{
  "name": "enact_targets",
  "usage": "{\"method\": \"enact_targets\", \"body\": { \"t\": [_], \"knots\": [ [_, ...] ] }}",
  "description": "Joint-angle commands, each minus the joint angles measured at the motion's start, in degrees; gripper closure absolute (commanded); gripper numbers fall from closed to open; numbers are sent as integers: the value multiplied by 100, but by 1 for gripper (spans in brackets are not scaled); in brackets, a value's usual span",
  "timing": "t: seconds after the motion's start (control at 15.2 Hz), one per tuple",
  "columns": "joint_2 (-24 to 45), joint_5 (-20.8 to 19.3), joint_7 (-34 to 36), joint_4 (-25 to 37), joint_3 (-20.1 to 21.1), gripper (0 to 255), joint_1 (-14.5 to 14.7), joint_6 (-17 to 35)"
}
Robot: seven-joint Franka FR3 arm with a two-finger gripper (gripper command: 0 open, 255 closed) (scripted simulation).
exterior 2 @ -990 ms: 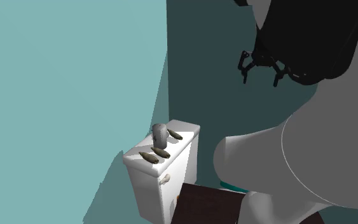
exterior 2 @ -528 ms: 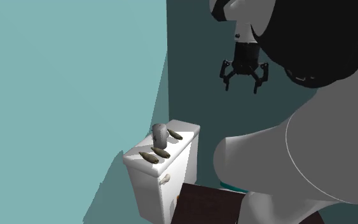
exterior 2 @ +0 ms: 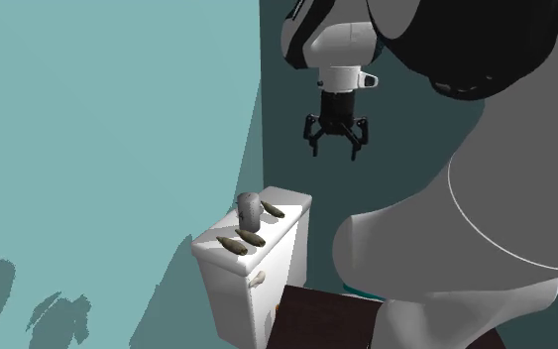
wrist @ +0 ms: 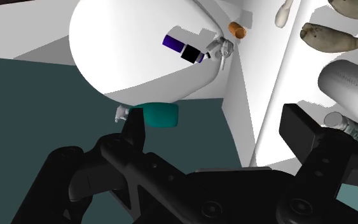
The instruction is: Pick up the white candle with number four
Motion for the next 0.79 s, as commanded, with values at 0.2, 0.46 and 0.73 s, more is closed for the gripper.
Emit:
{"method": "enact_targets", "body": {
  "t": [0.2,0.46,0.73],
  "knots": [
    [708,44,771,105,715,0,22,706],
    [1467,-158,1473,379,1308,0,-74,1228],
    [2367,-666,2323,785,1899,0,-239,1663]
  ]
}}
